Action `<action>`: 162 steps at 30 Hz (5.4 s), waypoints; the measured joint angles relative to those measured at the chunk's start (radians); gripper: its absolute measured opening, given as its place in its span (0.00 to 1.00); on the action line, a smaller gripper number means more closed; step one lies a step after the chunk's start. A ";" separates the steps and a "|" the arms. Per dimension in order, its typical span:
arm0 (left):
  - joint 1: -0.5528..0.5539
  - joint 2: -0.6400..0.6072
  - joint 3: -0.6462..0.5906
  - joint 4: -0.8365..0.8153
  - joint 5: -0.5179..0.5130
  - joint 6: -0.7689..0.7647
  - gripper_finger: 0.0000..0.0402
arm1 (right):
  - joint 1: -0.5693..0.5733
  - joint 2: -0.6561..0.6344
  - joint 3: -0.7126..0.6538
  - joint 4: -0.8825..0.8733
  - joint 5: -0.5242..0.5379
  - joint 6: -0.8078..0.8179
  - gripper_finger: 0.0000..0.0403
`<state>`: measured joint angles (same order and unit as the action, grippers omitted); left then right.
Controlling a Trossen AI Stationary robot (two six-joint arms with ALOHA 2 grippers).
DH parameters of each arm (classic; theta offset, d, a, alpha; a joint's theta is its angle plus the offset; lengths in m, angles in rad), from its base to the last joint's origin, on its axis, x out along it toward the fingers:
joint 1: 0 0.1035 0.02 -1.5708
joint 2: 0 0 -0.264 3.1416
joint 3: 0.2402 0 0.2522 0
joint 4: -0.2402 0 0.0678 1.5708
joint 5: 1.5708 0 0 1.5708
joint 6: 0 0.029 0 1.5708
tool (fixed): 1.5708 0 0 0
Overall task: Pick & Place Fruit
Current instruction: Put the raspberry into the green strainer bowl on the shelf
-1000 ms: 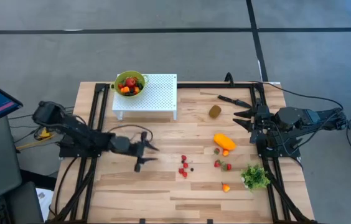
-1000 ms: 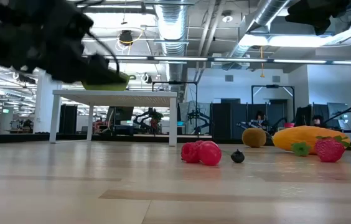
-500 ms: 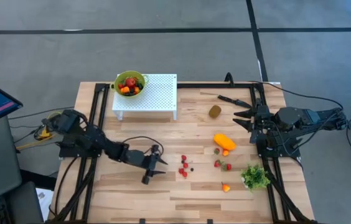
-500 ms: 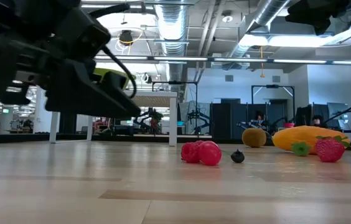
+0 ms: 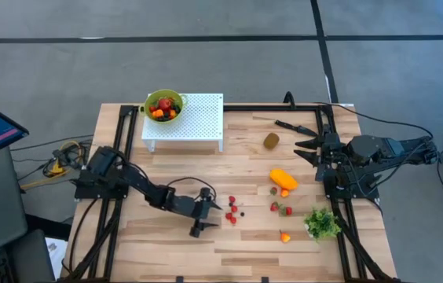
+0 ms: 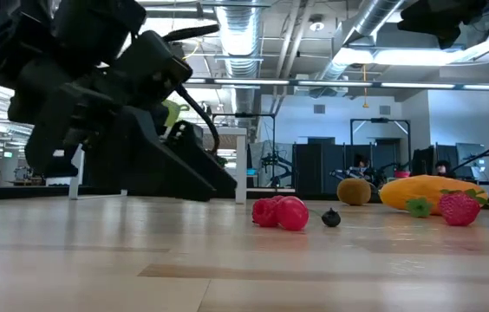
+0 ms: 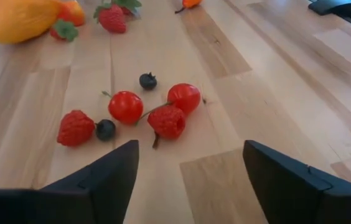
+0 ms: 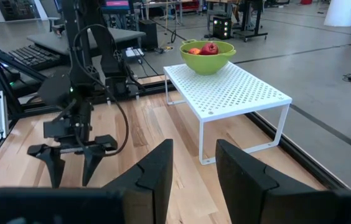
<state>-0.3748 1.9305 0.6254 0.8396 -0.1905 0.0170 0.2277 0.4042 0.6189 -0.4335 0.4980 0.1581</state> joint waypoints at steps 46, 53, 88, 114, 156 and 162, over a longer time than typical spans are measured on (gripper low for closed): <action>0.033 0.148 0.133 0.015 -0.037 -0.086 0.53 | 0.000 0.000 0.000 0.000 0.000 0.000 0.29; 0.033 0.148 0.133 0.015 -0.037 -0.086 0.43 | 0.000 0.000 0.000 0.000 0.000 0.000 0.29; 0.021 0.147 0.133 0.016 -0.015 -0.085 0.51 | 0.000 0.000 0.000 0.000 0.000 0.000 0.29; 0.028 0.214 0.199 0.021 -0.017 -0.076 0.39 | 0.000 0.000 0.000 0.000 0.000 0.000 0.29; 0.108 -0.387 0.194 -0.265 -0.384 0.372 0.24 | 0.000 0.000 0.000 0.000 0.000 0.000 0.29; 0.208 -0.576 0.195 -0.410 -0.466 0.379 0.24 | 0.000 0.000 0.000 0.000 0.000 0.000 0.29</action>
<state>-0.1667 1.3541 0.8200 0.4300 -0.6568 0.3962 0.2279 0.4045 0.6189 -0.4335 0.4977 0.1581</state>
